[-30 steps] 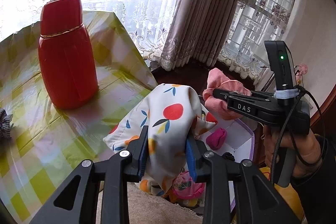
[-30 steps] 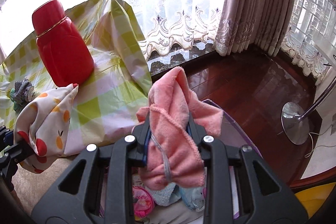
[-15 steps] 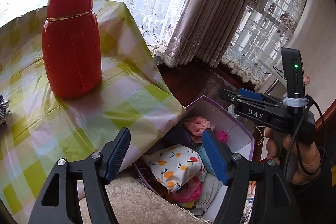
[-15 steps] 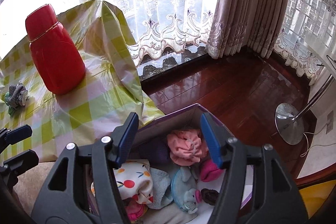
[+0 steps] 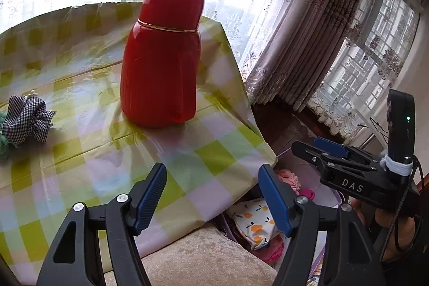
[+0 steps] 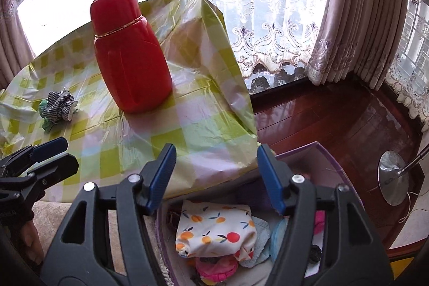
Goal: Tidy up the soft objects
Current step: 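Move both open tools back over the green plush and houndstooth cloth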
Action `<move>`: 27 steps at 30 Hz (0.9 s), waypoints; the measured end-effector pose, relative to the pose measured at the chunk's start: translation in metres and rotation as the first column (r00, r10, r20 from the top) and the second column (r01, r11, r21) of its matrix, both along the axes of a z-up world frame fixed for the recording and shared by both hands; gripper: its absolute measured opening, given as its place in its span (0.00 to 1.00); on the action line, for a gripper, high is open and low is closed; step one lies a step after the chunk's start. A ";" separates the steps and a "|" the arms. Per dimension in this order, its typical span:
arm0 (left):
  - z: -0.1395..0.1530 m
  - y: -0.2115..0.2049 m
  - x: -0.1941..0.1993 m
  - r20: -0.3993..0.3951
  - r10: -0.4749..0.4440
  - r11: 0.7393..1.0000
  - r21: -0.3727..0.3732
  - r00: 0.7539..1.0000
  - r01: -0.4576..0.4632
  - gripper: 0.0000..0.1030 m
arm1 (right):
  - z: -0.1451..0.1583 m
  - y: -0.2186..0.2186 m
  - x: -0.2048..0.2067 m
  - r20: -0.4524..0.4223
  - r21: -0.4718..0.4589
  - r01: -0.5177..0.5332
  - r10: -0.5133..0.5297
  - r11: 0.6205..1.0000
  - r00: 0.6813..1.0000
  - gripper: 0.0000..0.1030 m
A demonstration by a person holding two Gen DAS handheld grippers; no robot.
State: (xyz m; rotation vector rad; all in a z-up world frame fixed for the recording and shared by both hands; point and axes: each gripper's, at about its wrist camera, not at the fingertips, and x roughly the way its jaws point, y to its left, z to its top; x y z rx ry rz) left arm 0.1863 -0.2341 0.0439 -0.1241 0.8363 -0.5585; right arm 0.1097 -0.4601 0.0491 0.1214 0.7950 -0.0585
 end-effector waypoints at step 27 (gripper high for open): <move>0.008 0.250 0.057 -0.021 0.599 0.794 -0.117 0.800 -0.597 0.69 | 0.045 0.232 0.087 0.132 0.000 -0.390 0.387 0.921 0.913 0.74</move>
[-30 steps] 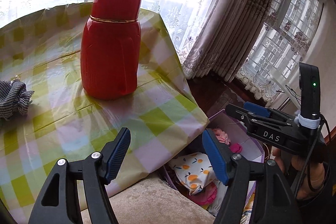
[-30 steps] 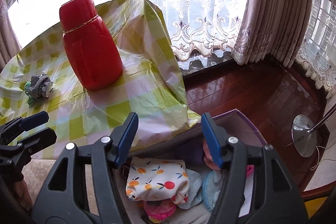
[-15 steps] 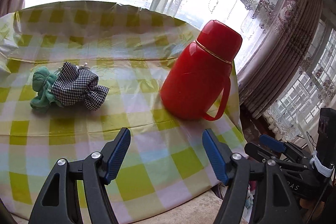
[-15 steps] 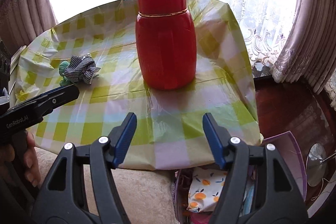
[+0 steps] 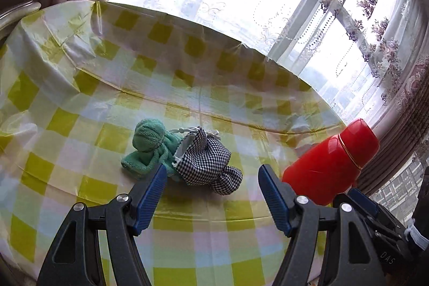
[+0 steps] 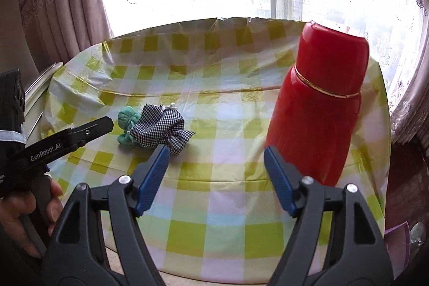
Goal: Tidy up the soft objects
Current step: 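Move both open tools back over the green plush and houndstooth cloth, then grasp the green plush toy with the left tool while the right tool grasps the houndstooth cloth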
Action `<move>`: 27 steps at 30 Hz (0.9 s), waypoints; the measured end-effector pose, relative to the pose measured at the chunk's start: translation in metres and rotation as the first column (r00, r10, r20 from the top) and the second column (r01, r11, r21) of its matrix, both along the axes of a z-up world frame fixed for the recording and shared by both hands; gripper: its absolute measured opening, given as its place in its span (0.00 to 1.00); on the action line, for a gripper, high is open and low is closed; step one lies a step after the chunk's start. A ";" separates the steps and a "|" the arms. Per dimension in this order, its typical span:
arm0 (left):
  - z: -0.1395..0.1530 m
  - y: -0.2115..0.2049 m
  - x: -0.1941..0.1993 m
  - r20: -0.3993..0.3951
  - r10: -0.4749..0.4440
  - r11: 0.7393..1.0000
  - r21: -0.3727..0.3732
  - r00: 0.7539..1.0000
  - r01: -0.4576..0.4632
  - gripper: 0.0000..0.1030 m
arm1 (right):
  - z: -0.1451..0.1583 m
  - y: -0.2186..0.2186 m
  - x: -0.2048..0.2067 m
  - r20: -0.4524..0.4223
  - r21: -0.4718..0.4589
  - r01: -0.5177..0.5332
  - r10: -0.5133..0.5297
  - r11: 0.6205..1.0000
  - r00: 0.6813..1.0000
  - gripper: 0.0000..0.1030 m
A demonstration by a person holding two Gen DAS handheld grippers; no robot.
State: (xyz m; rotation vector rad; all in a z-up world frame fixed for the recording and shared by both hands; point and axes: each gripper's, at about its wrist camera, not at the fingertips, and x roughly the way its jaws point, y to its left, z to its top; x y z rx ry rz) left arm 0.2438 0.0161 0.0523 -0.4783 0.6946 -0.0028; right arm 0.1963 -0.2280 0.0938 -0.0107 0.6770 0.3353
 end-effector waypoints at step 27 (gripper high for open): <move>-0.074 0.092 0.084 -0.136 0.132 0.970 -0.185 0.982 -0.156 0.71 | -0.042 0.126 0.085 0.077 -0.133 -0.233 0.244 0.963 0.967 0.82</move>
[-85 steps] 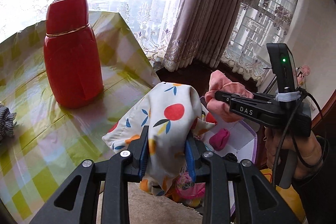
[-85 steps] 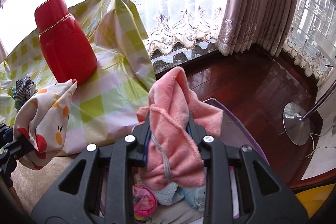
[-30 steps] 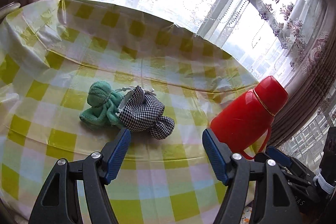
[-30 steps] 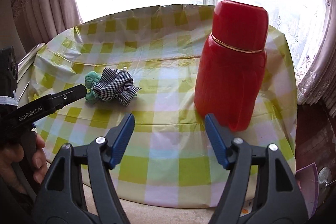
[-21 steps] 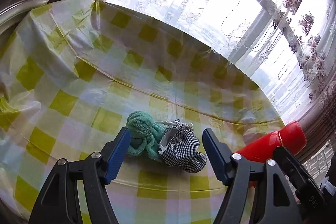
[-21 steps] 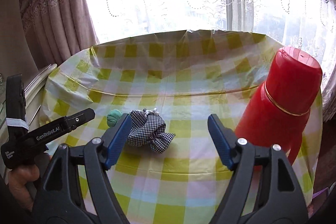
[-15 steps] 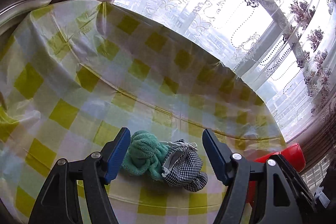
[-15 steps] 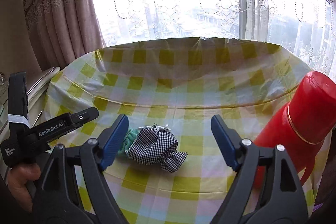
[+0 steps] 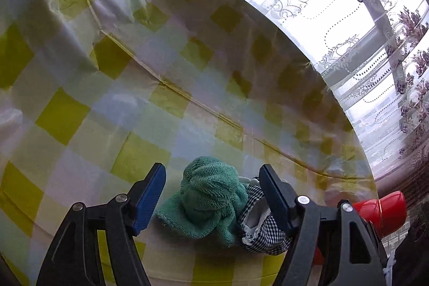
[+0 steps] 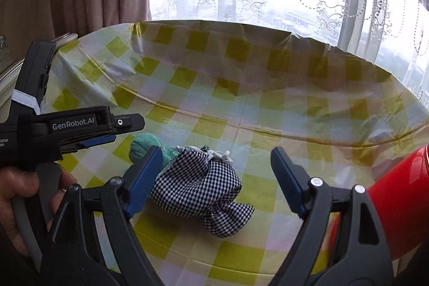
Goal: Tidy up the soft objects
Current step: 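Grasp the green plush toy with the left tool while the right tool grasps the houndstooth cloth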
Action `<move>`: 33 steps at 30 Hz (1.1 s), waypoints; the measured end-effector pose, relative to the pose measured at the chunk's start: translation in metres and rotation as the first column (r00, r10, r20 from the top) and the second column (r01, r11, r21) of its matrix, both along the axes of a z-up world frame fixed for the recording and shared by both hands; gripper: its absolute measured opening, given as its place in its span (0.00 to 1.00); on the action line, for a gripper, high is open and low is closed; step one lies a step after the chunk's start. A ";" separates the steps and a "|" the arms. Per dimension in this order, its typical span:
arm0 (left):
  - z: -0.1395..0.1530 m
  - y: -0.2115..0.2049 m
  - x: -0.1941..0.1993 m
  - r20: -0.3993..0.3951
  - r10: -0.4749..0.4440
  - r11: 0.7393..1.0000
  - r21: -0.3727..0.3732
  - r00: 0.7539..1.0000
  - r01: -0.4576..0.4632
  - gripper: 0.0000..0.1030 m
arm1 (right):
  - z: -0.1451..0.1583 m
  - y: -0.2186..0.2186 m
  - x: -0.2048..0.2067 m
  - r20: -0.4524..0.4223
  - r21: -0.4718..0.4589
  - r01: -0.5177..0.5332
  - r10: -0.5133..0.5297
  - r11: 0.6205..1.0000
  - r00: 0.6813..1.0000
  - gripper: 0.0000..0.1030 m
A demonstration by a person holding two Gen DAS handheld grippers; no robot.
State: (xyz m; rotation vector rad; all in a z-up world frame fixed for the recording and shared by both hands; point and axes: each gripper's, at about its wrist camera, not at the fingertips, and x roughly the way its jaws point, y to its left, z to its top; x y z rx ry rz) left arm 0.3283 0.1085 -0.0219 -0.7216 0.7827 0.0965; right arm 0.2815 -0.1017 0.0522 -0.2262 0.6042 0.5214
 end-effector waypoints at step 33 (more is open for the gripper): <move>-0.031 0.008 -0.008 0.062 0.012 1.000 -0.018 0.998 -0.011 0.48 | -0.082 -0.014 0.037 -0.342 0.156 0.094 -0.035 0.983 0.939 0.31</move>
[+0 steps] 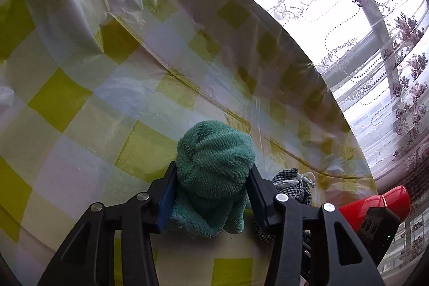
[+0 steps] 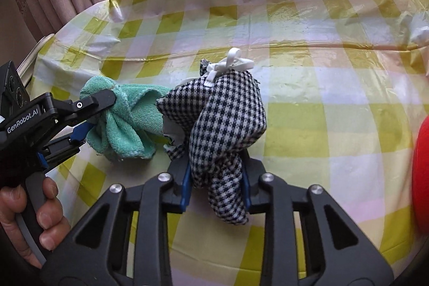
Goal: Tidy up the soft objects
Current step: 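Grasp the green plush toy with the left tool while the right tool grasps the houndstooth cloth, then carry the green plush and houndstooth cloth over the white box and open both tools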
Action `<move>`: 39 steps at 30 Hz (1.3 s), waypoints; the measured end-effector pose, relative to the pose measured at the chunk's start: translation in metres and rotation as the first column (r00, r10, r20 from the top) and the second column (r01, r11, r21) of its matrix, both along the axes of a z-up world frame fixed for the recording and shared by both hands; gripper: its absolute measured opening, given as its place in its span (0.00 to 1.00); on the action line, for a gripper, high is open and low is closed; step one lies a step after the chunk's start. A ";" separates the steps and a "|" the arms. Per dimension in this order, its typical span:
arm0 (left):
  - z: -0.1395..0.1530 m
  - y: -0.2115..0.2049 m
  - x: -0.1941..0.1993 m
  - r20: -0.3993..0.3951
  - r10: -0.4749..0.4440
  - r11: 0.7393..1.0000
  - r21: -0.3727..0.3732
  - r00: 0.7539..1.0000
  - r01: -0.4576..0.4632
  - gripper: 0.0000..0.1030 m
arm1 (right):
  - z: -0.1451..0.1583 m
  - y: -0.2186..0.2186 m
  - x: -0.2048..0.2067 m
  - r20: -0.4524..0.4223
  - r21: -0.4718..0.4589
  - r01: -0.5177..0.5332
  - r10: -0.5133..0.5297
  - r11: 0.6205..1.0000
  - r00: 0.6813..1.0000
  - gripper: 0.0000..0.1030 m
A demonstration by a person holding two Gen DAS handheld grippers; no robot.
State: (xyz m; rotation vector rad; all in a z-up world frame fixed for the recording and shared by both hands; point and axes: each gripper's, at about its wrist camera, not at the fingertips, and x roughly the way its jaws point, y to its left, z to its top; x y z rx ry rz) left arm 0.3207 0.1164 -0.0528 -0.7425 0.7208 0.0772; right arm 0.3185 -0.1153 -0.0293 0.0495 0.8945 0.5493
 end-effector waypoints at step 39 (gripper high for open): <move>0.073 -0.171 -0.120 0.096 -0.297 0.954 0.069 0.950 0.291 0.48 | 0.060 -0.145 -0.120 0.111 -0.077 0.208 -0.199 0.975 0.974 0.29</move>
